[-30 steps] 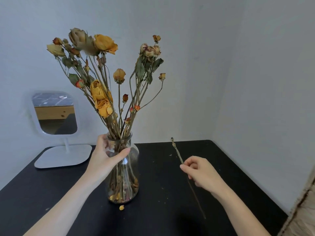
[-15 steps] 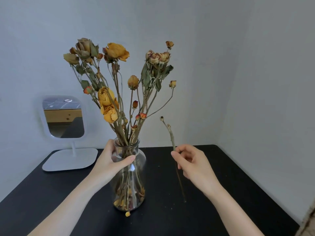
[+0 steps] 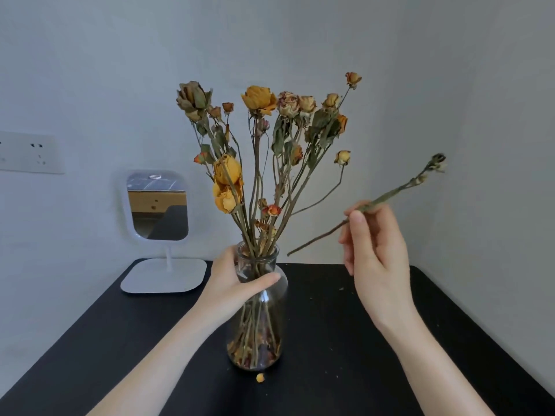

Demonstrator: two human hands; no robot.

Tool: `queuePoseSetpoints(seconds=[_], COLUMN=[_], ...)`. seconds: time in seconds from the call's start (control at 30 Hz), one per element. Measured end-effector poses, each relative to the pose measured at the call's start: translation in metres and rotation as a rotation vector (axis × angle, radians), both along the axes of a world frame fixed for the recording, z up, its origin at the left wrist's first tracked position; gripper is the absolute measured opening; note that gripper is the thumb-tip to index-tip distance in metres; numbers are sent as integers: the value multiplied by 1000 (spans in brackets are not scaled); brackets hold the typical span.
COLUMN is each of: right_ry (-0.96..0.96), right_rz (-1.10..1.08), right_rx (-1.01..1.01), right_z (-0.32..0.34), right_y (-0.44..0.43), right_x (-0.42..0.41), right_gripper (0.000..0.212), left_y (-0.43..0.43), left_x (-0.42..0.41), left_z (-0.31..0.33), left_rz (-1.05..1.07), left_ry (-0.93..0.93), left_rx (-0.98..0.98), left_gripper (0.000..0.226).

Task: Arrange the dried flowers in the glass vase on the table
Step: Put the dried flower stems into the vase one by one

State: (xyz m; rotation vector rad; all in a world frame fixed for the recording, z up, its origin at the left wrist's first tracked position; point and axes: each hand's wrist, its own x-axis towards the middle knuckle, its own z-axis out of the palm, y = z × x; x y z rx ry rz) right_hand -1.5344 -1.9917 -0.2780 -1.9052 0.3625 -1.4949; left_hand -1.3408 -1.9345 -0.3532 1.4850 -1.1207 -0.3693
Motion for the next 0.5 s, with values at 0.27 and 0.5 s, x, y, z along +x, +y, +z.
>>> queuePoseSetpoints(seconds=[0.27, 0.5], right_ry=[-61, 129], right_rz=[40, 10], right_rx=[76, 79], right_z=[10, 6], right_y=[-7, -13], right_x=[13, 31], right_gripper=[16, 12], left_y=[-6, -6], left_x=[-6, -6], left_z=[1, -2], left_rz=[88, 114], left_ry=[-54, -1], left_rx=[-45, -44], left_gripper=[45, 49])
